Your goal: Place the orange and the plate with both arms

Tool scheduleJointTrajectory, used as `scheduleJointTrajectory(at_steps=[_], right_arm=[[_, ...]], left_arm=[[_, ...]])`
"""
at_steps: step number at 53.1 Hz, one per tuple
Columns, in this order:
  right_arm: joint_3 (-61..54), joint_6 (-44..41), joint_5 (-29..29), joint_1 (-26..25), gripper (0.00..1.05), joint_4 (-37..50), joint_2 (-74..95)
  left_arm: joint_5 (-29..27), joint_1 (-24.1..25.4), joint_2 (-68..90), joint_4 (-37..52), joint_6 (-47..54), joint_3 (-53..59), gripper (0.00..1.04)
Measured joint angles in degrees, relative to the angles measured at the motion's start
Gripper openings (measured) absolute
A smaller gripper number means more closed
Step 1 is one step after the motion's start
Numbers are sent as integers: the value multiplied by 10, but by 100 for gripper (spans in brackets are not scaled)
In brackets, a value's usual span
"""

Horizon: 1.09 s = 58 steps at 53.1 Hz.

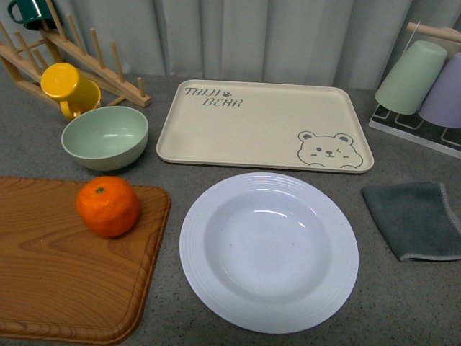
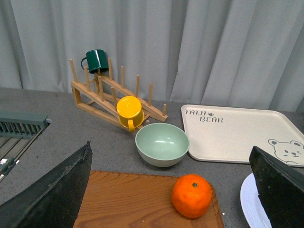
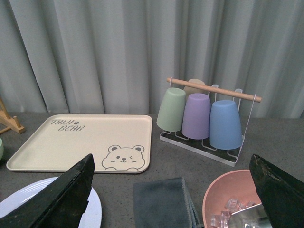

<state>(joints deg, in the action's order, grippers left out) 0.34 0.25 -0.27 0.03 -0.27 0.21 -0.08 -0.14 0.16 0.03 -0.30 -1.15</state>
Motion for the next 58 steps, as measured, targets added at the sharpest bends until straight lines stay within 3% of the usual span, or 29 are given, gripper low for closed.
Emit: scheduleJointTrajectory(at_steps=[58], right_arm=[[0,0,0,0,96,0,0]], left_arm=[[0,0,0,0,0,0,98]])
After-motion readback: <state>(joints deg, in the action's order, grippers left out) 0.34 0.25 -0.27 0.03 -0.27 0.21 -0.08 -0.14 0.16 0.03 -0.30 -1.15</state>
